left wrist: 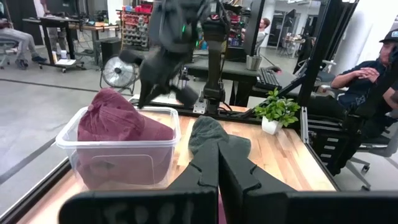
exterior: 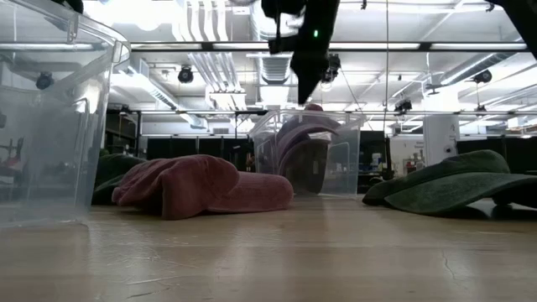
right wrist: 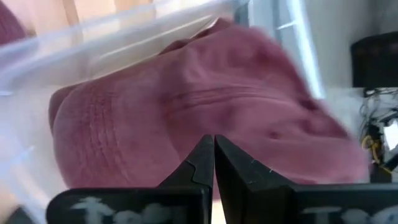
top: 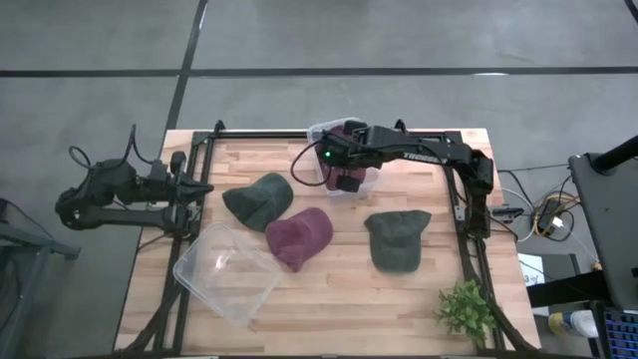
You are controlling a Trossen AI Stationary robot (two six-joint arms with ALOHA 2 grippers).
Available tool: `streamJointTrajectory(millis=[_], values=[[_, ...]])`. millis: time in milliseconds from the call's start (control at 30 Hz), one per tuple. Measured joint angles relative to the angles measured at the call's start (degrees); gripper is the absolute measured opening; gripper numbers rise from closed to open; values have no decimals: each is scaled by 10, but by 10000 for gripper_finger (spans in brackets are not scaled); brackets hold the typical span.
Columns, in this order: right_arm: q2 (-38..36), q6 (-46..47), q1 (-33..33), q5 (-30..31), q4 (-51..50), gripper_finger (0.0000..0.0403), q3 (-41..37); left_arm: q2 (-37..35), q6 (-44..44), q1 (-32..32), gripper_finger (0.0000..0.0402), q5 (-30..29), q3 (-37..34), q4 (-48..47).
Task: Pick & Place hat
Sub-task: Put the dark red cap into the top transparent bin
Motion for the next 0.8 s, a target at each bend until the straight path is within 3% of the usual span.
streamJointTrajectory(millis=[233, 400, 600, 800], values=[[0, 24, -7, -59, 73, 8, -110, 0, 0, 0, 0, 0, 0, 0], [0, 42, -14, -88, 76, 8, -130, 0, -1, 0, 0, 0, 0, 0], [-3, 54, -19, -121, 67, 8, -94, 0, -1, 0, 0, 0, 0, 0], [-23, 6, -27, -50, 52, 8, -5, 0, -1, 0, 0, 0, 0, 0]])
